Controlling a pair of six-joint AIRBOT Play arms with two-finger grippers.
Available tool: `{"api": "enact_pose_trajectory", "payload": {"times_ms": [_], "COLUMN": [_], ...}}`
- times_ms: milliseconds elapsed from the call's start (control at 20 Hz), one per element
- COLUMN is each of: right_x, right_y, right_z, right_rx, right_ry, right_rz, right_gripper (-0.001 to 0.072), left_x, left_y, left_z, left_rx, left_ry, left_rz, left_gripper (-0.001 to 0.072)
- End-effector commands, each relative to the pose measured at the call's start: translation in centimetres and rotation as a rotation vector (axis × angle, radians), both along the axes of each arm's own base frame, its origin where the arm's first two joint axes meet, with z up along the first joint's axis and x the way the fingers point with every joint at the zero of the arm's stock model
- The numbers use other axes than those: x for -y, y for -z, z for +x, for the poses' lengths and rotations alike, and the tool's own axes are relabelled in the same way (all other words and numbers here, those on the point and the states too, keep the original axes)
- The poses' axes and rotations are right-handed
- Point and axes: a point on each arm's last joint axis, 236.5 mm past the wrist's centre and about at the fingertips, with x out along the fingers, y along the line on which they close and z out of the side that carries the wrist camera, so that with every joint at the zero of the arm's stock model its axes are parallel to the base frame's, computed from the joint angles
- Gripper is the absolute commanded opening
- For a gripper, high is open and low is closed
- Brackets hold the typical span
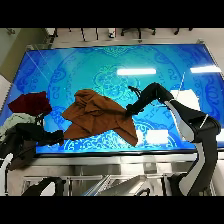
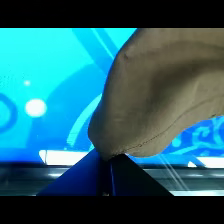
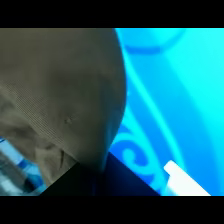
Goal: Fold the shirts.
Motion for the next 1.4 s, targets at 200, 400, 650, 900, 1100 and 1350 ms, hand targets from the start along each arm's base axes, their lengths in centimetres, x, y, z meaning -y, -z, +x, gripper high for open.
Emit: {"api": "enact_pose_trajectory", "payload": {"times_ms": [200,400,650,900,1100,1350], "right_x": [-1.8,4.0,9.0,9.0,8.3,5.2], "right_y": [-25.6,-50.5,-64.9,-65.1,-58.7,-38.6], "right_z": [0.9,-3.7,-15.7,-16.0,-7.8,5.9], "right_rx": [0.421,1.105,1.610,1.615,1.400,0.900], "right_ry": [0.030,0.245,0.447,0.446,0.426,0.419], "right_rz": [0.292,0.405,0.462,0.464,0.403,0.297], "right_gripper": [0.0023,0.0023,0.0024,0.0024,0.0024,0.0023], "left_x": [3.9,4.3,5.1,3.7,2.3,2.1], "left_y": [-26.7,-54.7,-66.5,-62.2,-52.5,-32.1], "left_z": [9.2,1.4,-9.6,-4.7,3.4,15.8], "left_rx": [0.715,1.465,1.813,1.559,1.228,0.793], "left_ry": [0.044,0.034,0.019,0.014,0.023,0.096], "left_rz": [-0.137,-0.019,0.167,0.161,-0.002,0.030], "left_gripper": [0.0017,0.0017,0.0016,0.0016,0.0016,0.0016]}}
